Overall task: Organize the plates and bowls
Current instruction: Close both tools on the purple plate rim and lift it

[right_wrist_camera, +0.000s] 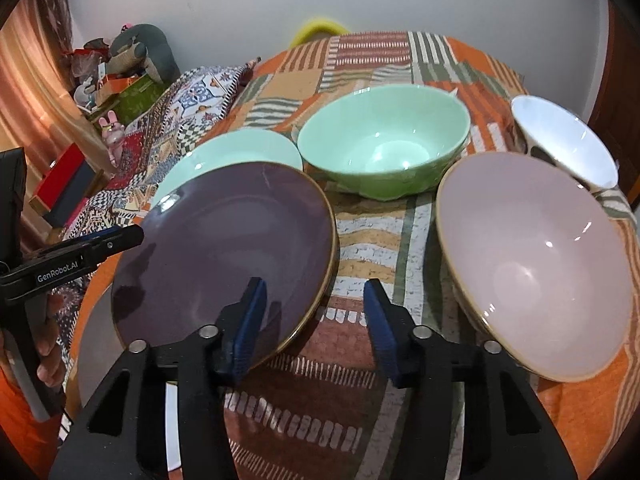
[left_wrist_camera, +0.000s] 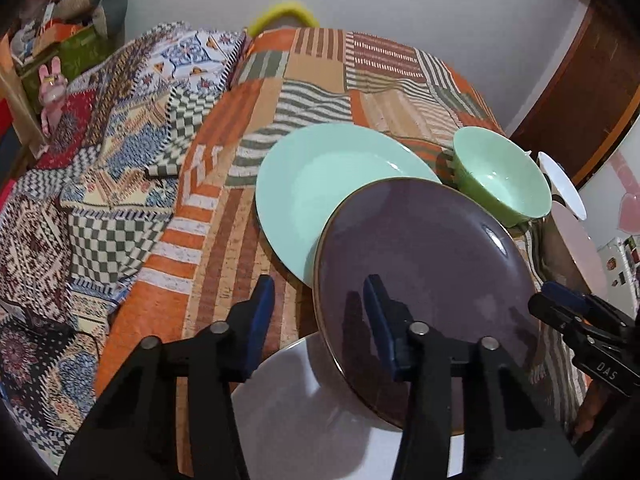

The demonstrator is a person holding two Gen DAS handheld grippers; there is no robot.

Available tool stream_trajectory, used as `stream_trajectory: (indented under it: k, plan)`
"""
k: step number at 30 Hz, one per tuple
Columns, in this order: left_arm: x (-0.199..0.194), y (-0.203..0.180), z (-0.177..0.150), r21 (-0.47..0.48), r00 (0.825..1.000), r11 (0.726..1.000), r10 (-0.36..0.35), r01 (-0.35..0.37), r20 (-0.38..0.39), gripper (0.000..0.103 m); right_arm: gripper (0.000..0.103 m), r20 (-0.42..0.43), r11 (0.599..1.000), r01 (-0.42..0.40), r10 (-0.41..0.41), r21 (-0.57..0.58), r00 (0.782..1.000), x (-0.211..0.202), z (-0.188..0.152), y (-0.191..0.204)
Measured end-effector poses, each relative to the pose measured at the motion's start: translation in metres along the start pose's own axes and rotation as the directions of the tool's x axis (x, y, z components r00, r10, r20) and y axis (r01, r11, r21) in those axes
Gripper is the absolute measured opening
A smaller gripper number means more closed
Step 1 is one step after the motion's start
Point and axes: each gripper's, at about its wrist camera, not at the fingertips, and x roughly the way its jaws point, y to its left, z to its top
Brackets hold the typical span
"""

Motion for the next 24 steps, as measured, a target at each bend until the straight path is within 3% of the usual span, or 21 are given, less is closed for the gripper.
stream_trajectory:
  k: [5, 9, 19, 21, 24]
  plan:
    - [0.010, -0.003, -0.001, 0.013, 1.000, 1.000, -0.018, 0.019, -0.021, 0.030, 0.038, -0.017, 1.000, -0.009, 0.009, 0.019, 1.000, 0.005, 0.000, -0.002]
    - [0.014, -0.005, 0.001, 0.014, 0.999, 0.999, -0.038, 0.038, -0.024, 0.026, 0.035, -0.026, 1.000, -0.007, 0.007, 0.018, 1.000, 0.010, 0.001, 0.000]
    - [0.015, -0.004, 0.002, 0.008, 0.999, 0.999, -0.044, 0.045, -0.021, 0.025, 0.033, -0.044, 0.998, -0.035, 0.037, 0.043, 0.998, 0.021, 0.005, 0.001]
    - [0.014, -0.005, 0.002, 0.012, 0.999, 0.999, -0.035, 0.035, -0.017, 0.024, 0.027, -0.048, 0.998, -0.047, 0.049, 0.041, 0.998, 0.023, 0.006, 0.003]
    - [0.013, -0.007, 0.001, 0.015, 1.000, 1.000, -0.025, 0.025, -0.011, 0.024, 0.026, -0.046, 0.999, -0.039, 0.041, 0.038, 0.998, 0.024, 0.006, 0.005]
